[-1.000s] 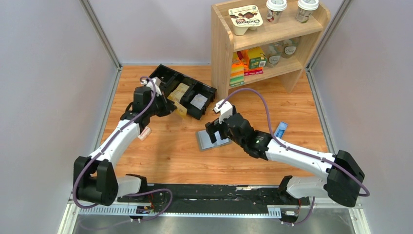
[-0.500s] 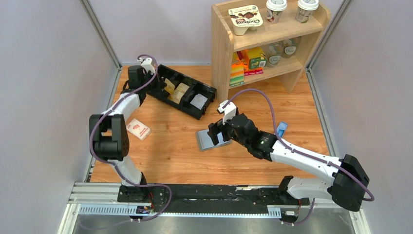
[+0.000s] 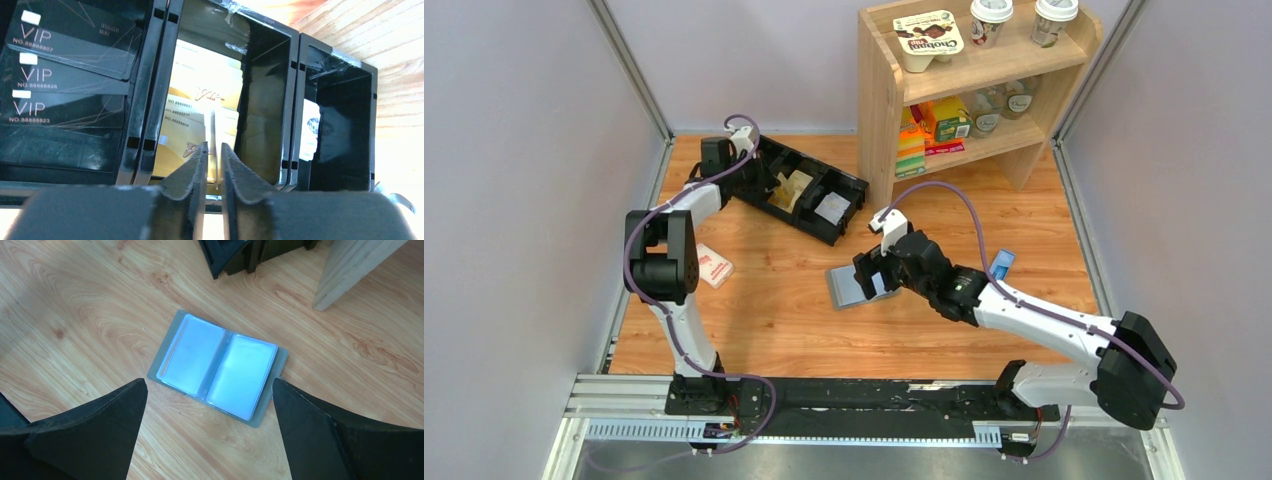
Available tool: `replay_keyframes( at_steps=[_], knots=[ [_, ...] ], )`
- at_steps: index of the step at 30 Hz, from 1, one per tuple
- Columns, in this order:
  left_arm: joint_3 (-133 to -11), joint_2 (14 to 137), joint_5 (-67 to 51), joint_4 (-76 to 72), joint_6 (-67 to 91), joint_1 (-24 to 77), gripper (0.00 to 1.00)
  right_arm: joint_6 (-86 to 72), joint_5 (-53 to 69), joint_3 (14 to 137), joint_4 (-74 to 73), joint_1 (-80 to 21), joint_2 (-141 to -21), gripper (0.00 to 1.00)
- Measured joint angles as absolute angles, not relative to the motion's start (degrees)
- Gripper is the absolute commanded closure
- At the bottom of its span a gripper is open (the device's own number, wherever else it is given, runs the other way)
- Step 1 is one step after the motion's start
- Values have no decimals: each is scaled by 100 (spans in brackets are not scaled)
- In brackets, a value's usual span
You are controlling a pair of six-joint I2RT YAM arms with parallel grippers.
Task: Take the credit cards out of the card holder
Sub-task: Place the credit card in the storage box.
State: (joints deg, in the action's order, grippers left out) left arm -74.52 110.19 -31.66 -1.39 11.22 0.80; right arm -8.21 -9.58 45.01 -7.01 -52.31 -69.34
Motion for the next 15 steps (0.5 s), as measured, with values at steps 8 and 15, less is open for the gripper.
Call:
replay_keyframes(
  at_steps=[8, 15],
  knots=[
    [-7605, 11028, -2519, 449, 829, 117, 58, -899, -864, 4692, -884, -5221, -7356, 0],
    [-8001, 10530, -1487, 1406, 685, 185, 54, -972, -893, 5107, -1236, -5221, -7756, 0]
  ],
)
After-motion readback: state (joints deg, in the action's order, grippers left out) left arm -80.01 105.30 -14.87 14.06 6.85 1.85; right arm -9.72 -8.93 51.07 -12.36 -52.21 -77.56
